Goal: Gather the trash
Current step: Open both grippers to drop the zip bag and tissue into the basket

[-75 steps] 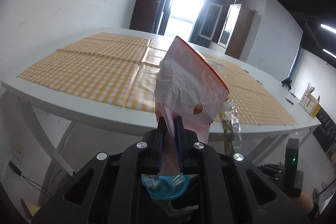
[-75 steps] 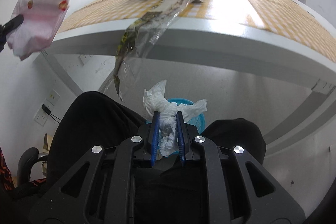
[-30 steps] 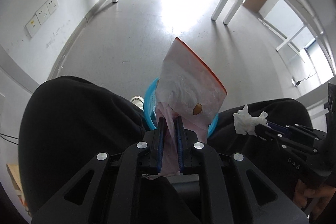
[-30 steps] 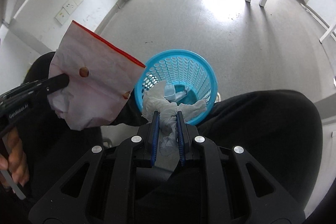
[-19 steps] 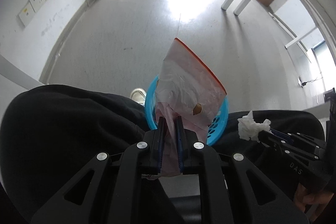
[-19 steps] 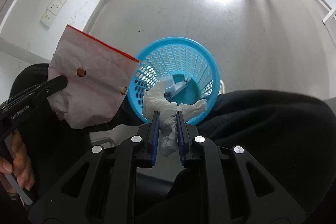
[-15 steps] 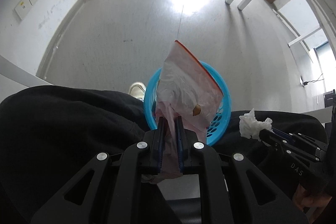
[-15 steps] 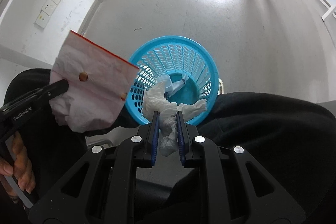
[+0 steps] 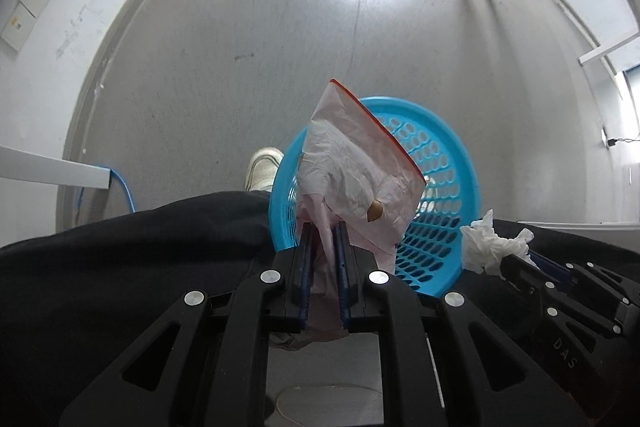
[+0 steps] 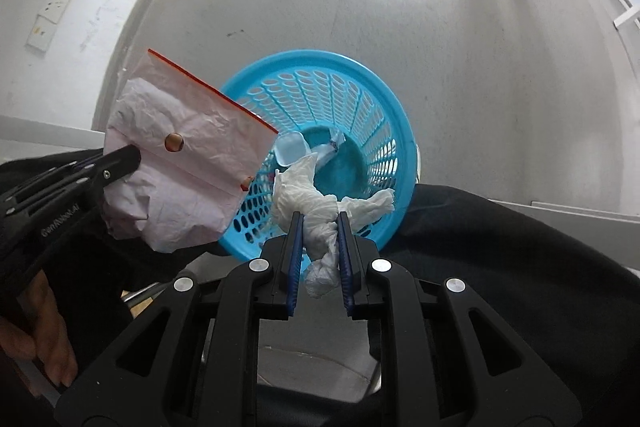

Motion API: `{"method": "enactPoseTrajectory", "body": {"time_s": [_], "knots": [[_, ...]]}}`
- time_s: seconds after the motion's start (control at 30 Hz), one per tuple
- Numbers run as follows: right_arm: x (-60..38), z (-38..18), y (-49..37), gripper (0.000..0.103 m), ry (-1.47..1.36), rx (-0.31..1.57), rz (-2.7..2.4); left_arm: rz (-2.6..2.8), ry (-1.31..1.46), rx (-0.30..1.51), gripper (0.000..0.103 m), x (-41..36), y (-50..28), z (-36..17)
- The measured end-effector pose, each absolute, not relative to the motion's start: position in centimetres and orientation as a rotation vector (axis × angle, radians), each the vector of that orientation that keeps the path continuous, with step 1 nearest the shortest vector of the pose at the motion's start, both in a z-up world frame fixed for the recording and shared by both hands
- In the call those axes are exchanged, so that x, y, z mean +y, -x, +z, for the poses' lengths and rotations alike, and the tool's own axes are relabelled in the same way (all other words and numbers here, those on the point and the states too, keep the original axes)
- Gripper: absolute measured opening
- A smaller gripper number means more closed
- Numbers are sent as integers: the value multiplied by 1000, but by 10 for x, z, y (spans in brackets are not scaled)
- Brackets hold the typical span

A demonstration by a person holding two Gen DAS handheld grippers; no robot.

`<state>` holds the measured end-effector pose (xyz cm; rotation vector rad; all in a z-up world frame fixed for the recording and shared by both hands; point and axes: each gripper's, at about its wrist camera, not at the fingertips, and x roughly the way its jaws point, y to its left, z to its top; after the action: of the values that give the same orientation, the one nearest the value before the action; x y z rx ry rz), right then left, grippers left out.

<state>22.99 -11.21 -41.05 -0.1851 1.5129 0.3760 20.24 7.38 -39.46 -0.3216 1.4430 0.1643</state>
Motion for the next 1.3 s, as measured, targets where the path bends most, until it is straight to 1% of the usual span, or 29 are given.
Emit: {"method": "enactPoseTrajectory", "body": {"time_s": [0.2, 0.4, 0.43, 0.47, 0.5, 0.53, 0.57, 0.6, 0.63, 0.7, 0.87, 0.93, 1.0, 1.07, 1.13, 1.3], "knots": [[-120, -450, -252, 17, 50, 1639, 353, 186, 337, 1505, 10, 79, -220, -422], [-119, -474, -259, 18, 29, 1685, 319, 188, 311, 1526, 11, 76, -226, -431], [-120, -474, -261, 19, 27, 1682, 315, 199, 323, 1528, 14, 77, -227, -432], [-121, -475, -261, 20, 27, 1676, 309, 200, 357, 1523, 22, 80, -227, -431], [-121, -475, -261, 25, 21, 1674, 306, 191, 395, 1518, 26, 86, -227, -433], [-121, -475, -262, 33, 10, 1673, 309, 184, 426, 1507, 35, 88, -227, -431], [-121, -475, -262, 36, 4, 1669, 313, 182, 438, 1491, 37, 91, -227, -429], [-121, -476, -262, 41, 3, 1664, 311, 183, 439, 1480, 37, 91, -227, -427], [-121, -476, -261, 45, 1, 1659, 307, 186, 437, 1475, 37, 92, -227, -426], [-122, -475, -262, 48, -3, 1655, 297, 191, 436, 1476, 37, 90, -227, -426], [-118, -467, -257, 50, 43, 1634, 293, 204, 423, 1473, 38, 86, -224, -420], [-115, -460, -252, 53, 79, 1611, 295, 204, 420, 1465, 39, 85, -220, -416], [-110, -451, -246, 54, 126, 1578, 299, 200, 423, 1456, 41, 86, -215, -412], [-109, -440, -244, 54, 167, 1537, 283, 200, 419, 1440, 45, 87, -210, -405], [-112, -431, -240, 55, 173, 1507, 272, 210, 409, 1423, 47, 90, -206, -400], [-113, -411, -230, 57, 204, 1437, 274, 209, 403, 1380, 48, 93, -194, -382]]}}
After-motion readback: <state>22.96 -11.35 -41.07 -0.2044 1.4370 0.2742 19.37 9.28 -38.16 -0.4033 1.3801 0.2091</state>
